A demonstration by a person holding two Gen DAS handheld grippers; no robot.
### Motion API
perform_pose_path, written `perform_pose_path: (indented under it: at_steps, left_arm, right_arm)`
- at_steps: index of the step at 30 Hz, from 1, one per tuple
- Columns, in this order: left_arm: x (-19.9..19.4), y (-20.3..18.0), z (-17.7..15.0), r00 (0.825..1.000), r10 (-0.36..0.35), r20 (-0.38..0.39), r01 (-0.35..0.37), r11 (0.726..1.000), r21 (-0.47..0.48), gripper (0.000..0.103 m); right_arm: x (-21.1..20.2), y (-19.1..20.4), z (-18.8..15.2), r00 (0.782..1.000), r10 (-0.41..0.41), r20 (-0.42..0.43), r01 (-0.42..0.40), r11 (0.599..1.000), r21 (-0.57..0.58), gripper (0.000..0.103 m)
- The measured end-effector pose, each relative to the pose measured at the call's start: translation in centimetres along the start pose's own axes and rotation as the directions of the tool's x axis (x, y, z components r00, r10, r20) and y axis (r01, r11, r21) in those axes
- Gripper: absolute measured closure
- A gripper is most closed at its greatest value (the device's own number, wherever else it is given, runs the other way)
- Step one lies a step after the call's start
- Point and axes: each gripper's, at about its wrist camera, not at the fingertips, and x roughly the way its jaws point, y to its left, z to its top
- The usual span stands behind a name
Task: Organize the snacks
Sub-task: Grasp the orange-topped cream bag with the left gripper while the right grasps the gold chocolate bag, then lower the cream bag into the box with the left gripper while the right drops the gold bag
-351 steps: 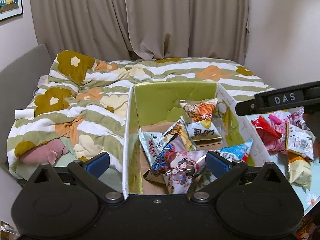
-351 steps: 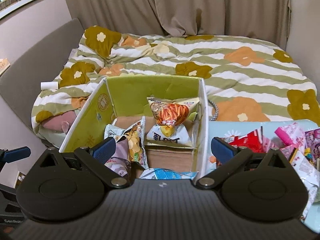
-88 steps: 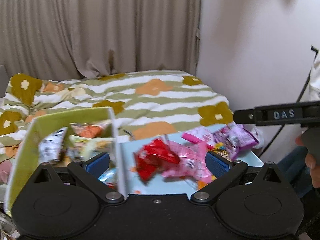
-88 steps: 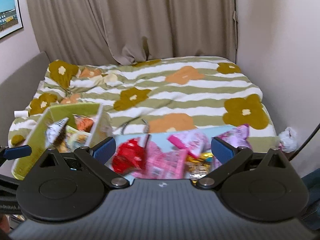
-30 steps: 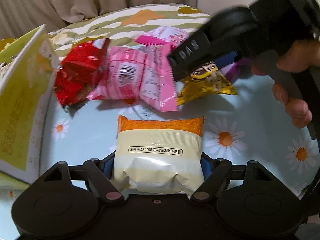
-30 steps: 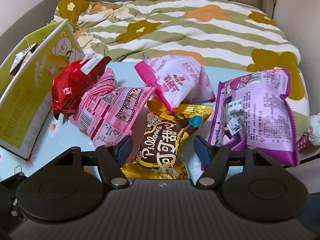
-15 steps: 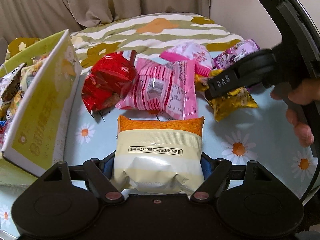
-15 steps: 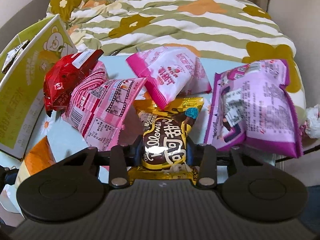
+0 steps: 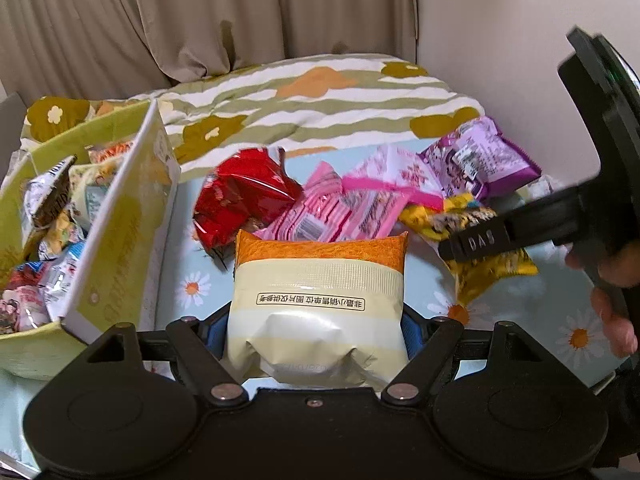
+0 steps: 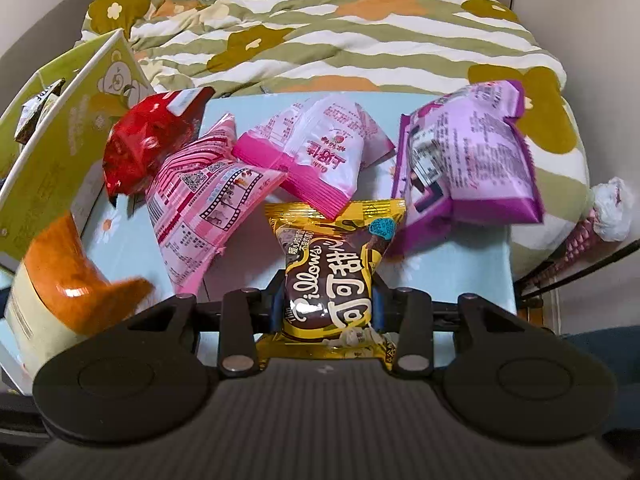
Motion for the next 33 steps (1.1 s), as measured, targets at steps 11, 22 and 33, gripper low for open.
perform_pose_path:
  at_steps: [11,22,33]
  left_arm:
    - [-3.1,1.1,-0.5,0.999,0.008,0.049,-0.008,1.0,-0.004,0.021]
    - [-4.0,3.9,-1.4,0.999,-0.014,0.042,0.013,1.0,0.019,0.021]
    - [-5.6,7.6,-1.4,0.998,-0.018,0.063,0.016,1.0,0.024,0.021]
  right_arm:
    - [-2.0,1.0,-3.1,0.999,-0.003,-0.047,0.003,1.0,0.0,0.048]
    - [-1.4,3.6,-6.3,0.991,-0.001,-0.132,0.006,0.999,0.033,0.048]
    - [-3.6,8.0,-6.5,0.992,0.034,-0.117,-0.029,0.999,0.046,0.048]
